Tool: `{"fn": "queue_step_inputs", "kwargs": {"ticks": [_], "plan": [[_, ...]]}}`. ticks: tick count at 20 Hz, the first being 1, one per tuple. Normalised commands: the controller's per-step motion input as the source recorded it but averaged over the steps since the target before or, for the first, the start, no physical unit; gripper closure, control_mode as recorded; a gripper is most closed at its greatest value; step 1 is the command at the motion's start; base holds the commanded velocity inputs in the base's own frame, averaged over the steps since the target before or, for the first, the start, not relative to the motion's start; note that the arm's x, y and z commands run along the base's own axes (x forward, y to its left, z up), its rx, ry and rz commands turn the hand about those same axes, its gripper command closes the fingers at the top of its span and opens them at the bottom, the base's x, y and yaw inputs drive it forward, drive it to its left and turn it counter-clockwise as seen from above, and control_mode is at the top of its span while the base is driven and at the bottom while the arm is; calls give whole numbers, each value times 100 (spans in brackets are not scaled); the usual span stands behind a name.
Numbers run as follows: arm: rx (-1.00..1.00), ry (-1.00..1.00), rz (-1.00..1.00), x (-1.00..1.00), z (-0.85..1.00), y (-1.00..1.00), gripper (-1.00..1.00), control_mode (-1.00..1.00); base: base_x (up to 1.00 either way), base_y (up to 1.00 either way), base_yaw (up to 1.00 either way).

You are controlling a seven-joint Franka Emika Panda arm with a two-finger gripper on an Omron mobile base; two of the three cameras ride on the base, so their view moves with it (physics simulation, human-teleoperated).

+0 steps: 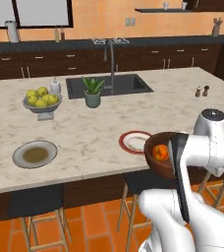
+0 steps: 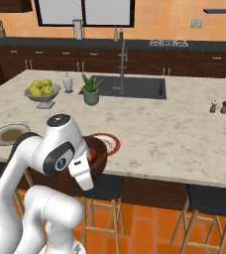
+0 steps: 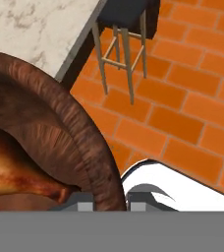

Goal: Pick the chicken drumstick and squash from their plates and place them in the bowl. Then put the bowl in the fridge.

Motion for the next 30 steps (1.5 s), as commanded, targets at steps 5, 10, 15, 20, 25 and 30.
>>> {"fn": "queue_step_inputs", "kwargs": {"ticks": [5,10,15,20,25,30], "plan": [[0,0,0,0,0,0,100,100,-1,-10,-68],[0,0,0,0,0,0,100,100,11,0,-79],[0,0,0,0,0,0,100,100,13,0,-77],[0,0,0,0,0,0,100,100,13,0,-79],[0,0,0,0,0,0,100,100,78,-43,-41],[0,0,0,0,0,0,100,100,100,-94,8]]}}
